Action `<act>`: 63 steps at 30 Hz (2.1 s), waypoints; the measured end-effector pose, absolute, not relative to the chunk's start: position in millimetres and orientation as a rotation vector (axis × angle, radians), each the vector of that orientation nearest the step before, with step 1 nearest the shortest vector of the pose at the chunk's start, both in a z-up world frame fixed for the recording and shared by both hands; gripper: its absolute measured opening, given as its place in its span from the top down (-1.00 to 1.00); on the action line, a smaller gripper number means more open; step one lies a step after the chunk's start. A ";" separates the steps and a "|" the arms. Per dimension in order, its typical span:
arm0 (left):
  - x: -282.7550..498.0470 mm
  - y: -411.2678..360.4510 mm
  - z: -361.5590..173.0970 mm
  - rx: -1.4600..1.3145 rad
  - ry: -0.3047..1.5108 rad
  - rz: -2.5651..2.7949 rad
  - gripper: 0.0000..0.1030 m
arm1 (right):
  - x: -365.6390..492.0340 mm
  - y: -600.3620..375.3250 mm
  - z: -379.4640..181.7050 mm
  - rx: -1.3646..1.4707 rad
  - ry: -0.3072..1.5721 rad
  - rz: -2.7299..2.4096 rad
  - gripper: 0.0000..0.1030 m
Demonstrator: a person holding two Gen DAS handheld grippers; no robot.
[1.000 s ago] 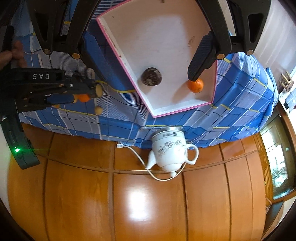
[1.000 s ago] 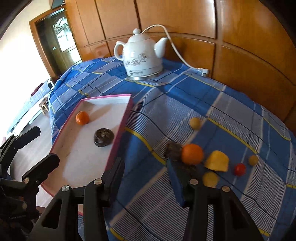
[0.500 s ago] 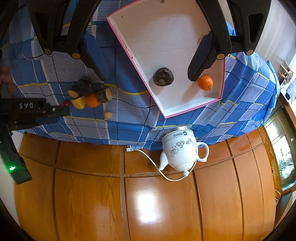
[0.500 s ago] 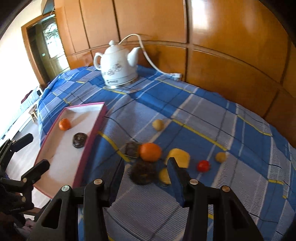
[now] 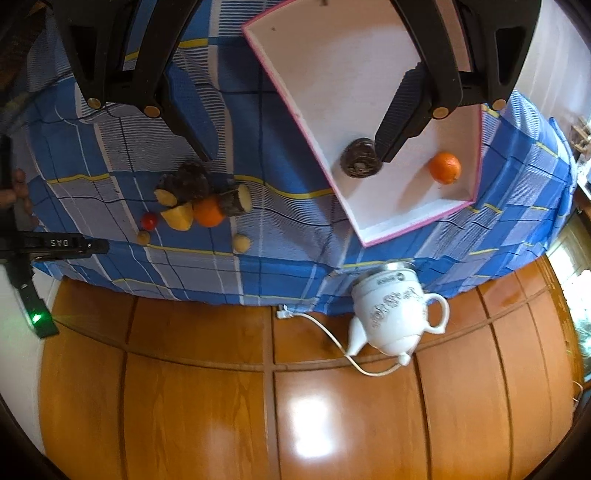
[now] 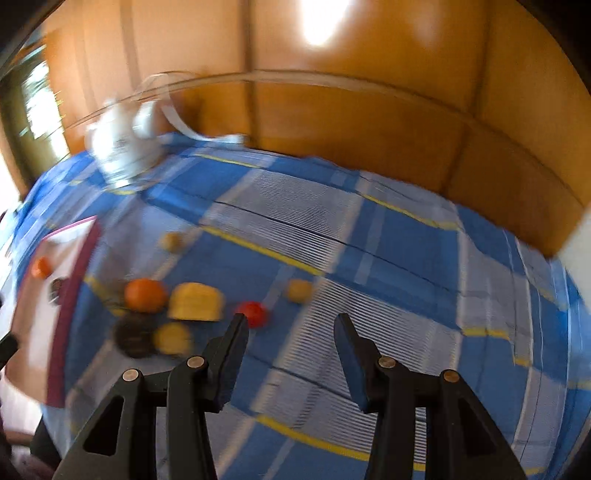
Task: Organize fruits
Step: 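Withdraw both grippers from the tray back toward the remaining foods, then grasp the cut cylindrical vegetable slice with the left gripper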
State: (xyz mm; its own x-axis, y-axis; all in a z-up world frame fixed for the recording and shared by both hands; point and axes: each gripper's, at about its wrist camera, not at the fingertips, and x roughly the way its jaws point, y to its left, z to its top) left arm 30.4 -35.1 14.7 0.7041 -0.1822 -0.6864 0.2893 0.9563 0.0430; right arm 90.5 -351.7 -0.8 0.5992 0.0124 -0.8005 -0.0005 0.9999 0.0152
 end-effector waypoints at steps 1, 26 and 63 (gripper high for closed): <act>32.2 -37.4 13.6 0.150 0.754 -0.272 -0.68 | 91.8 -366.3 -9.2 0.058 0.942 -0.029 0.05; 81.9 -168.0 -13.4 0.297 0.903 -0.681 0.05 | 97.6 -392.4 -10.2 0.258 0.988 -0.057 0.05; 6.3 -143.4 -62.7 0.389 0.808 -0.687 0.35 | 100.8 -389.5 -22.3 0.212 1.027 -0.090 0.05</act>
State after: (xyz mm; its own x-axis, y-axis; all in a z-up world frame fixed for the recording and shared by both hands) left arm 6.3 -143.4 -62.7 0.4945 -0.4089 -0.7669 0.6912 0.7201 0.0617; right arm 100.8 -389.5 -22.3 0.5162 0.0250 -0.8561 0.1733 0.9758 0.1330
